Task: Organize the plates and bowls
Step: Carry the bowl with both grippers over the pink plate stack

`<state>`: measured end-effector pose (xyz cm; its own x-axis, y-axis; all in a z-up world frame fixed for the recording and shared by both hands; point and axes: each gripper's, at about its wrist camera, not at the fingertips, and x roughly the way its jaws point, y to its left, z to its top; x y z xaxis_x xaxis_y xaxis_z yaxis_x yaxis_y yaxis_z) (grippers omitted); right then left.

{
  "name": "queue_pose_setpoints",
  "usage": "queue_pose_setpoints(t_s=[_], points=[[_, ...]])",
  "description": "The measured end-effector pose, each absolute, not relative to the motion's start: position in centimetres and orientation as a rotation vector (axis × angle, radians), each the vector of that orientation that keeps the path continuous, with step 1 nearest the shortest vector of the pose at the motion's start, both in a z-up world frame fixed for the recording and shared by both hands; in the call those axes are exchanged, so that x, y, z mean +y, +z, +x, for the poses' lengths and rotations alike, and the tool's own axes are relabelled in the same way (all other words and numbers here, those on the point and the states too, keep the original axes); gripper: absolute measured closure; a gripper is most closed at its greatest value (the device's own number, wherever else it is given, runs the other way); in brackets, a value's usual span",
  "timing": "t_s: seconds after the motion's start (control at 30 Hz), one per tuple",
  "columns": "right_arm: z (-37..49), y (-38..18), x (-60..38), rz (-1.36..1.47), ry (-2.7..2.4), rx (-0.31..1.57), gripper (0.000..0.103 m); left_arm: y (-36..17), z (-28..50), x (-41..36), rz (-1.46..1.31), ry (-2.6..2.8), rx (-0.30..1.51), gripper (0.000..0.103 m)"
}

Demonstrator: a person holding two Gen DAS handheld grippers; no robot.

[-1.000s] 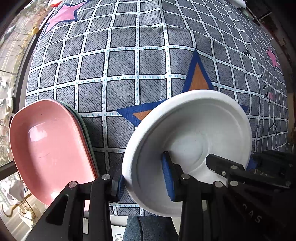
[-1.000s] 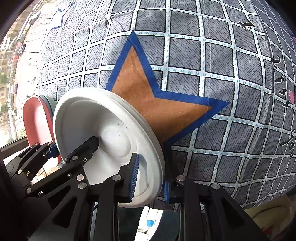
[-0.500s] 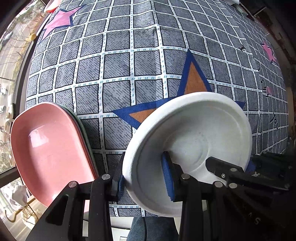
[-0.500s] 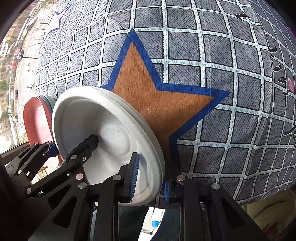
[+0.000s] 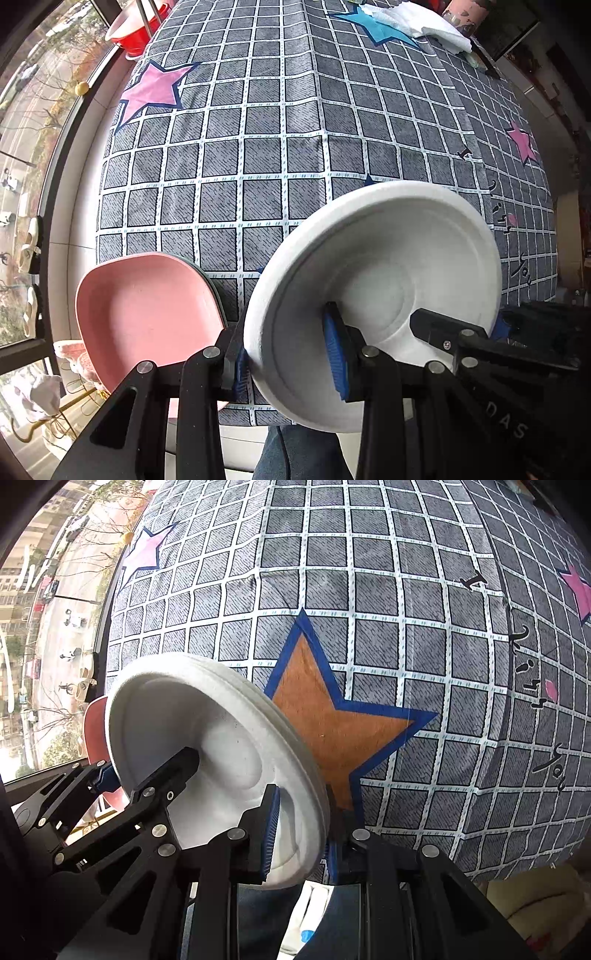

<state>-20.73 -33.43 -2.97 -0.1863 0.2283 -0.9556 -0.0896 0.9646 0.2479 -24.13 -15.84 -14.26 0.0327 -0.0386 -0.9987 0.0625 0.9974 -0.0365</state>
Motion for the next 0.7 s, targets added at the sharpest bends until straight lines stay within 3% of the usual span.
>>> queue_pose_setpoints(t_s=[0.4,0.7], points=[[-20.6,1.6,-28.4,0.011,0.471,1.64,0.079,-10.4,-25.7,-8.2,-0.059,0.089,1.466,0.064],[-20.5,1.8,-22.0,-0.08,0.592,1.662,0.079,-11.4,-27.9,-3.6,-0.108,0.222,1.489,0.064]])
